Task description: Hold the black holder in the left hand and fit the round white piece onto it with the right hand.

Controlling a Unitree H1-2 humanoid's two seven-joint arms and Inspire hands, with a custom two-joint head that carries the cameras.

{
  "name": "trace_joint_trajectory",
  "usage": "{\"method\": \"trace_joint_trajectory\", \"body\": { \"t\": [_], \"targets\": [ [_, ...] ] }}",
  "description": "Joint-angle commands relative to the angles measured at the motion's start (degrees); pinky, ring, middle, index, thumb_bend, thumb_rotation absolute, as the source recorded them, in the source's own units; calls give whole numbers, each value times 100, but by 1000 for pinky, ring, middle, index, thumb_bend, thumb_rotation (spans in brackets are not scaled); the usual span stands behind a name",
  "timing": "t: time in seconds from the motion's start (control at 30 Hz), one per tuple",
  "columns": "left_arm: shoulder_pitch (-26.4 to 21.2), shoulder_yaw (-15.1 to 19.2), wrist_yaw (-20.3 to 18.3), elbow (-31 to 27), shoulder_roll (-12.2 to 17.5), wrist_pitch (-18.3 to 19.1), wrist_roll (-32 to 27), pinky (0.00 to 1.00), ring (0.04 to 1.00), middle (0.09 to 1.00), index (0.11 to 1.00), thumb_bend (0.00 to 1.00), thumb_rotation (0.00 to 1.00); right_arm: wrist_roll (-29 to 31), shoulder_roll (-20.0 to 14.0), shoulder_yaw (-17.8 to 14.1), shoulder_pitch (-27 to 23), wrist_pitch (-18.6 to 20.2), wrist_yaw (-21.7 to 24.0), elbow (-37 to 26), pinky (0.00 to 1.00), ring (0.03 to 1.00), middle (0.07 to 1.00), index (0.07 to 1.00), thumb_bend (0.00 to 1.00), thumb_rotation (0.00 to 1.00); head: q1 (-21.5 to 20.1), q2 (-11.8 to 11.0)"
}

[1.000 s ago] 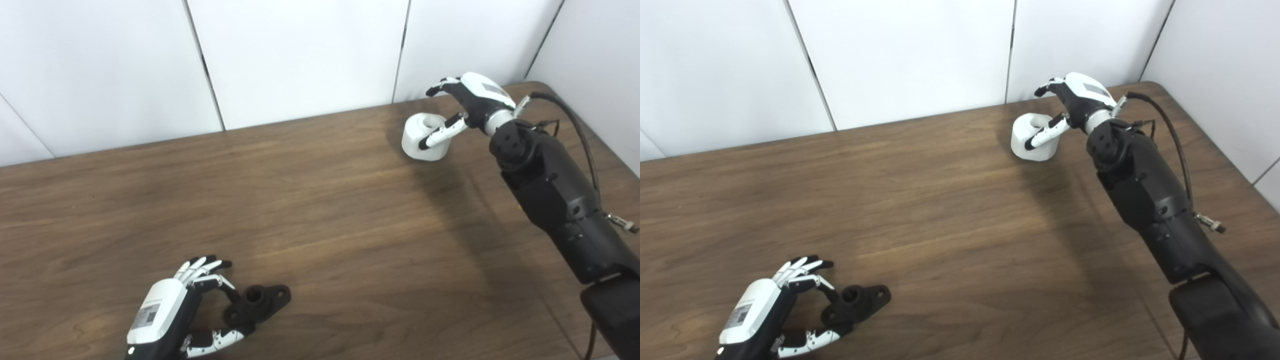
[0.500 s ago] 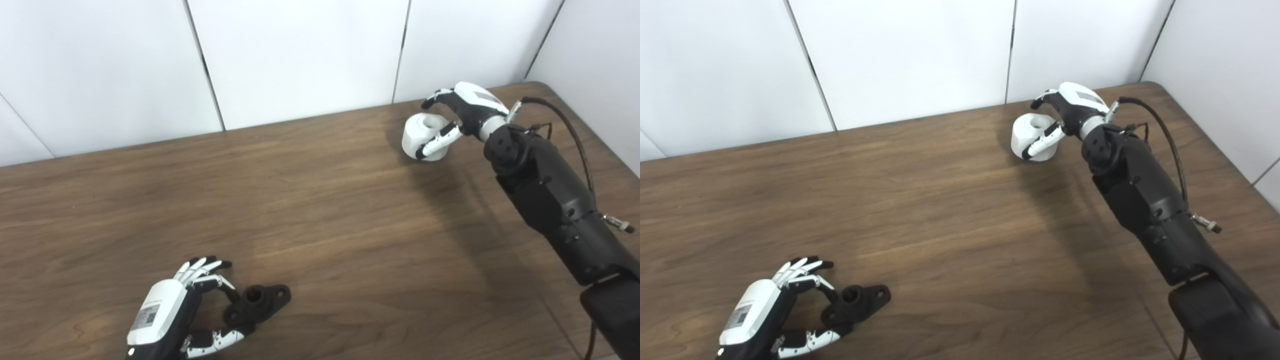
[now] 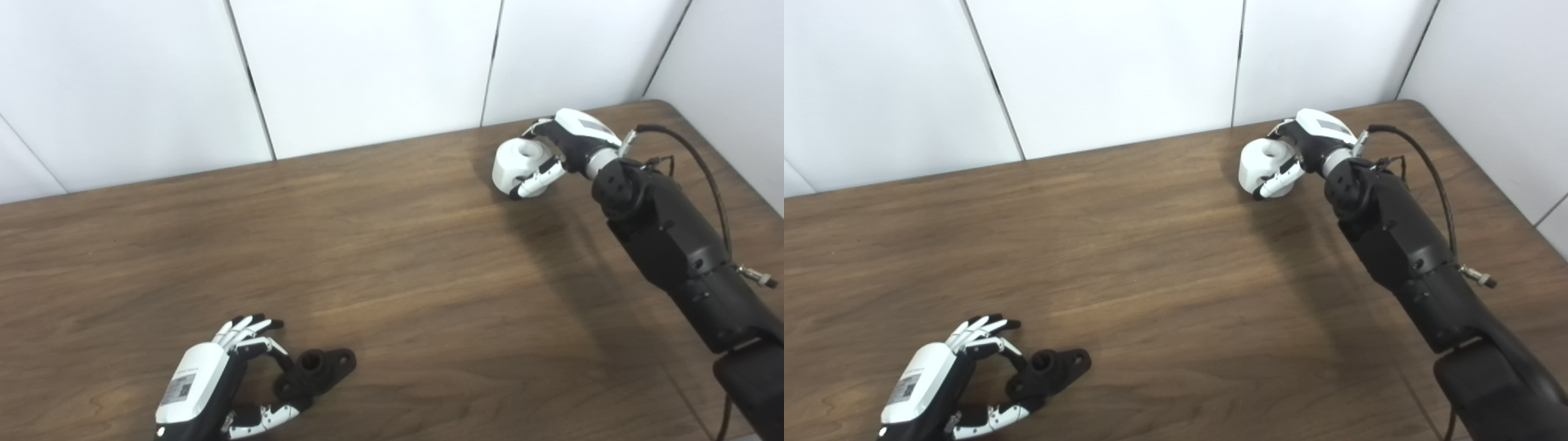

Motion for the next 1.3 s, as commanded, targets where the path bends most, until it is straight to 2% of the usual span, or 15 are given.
{"method": "trace_joint_trajectory", "body": {
  "t": [0.0,0.13,0.17,0.2,0.23,0.27,0.37,0.53,1.0,1.1,1.27],
  "targets": [
    [255,-42,-216,39,57,111,64,943,922,846,492,500,62,-37,-199,-88,-214,-178,-165,-140,975,1000,928,710,871,290,3,6],
    [265,-44,-235,10,52,119,79,943,920,845,492,500,61,53,-102,-267,-169,-338,-464,-112,889,969,901,669,880,257,13,15],
    [264,-44,-242,2,50,126,85,945,921,845,492,500,62,100,-62,-339,-147,-389,-577,-109,835,954,877,613,849,206,13,15],
    [263,-44,-250,-7,48,134,86,946,921,844,492,500,62,137,-28,-398,-123,-446,-690,-110,830,953,875,608,845,201,13,15],
    [264,-43,-255,-13,45,140,87,946,920,845,492,500,62,161,0,-443,-105,-494,-784,-108,820,947,862,538,656,168,13,15],
    [264,-44,-259,-17,42,146,91,946,920,845,492,500,62,167,18,-467,-89,-541,-864,-108,817,944,855,514,592,155,6,6],
    [261,-51,-254,-23,37,140,104,944,919,844,492,500,61,141,43,-486,-48,-696,-1101,-108,817,923,825,488,533,141,10,9],
    [257,-40,-229,-26,22,131,109,937,921,847,492,500,62,108,34,-472,-10,-852,-1321,-88,808,903,802,482,525,135,15,8],
    [217,-16,-177,24,-88,115,81,928,917,840,492,501,60,68,-41,-445,81,-1083,-1373,-64,797,891,798,483,525,133,119,26],
    [192,-27,-228,5,-142,168,115,933,919,840,492,501,61,-18,-114,-380,167,-1106,-1221,-424,787,893,799,483,525,133,262,67],
    [113,-114,-354,-26,-250,307,267,937,919,843,493,500,62,-107,-203,-293,361,-959,-716,-1445,775,884,786,483,525,134,696,158]
  ]
}}
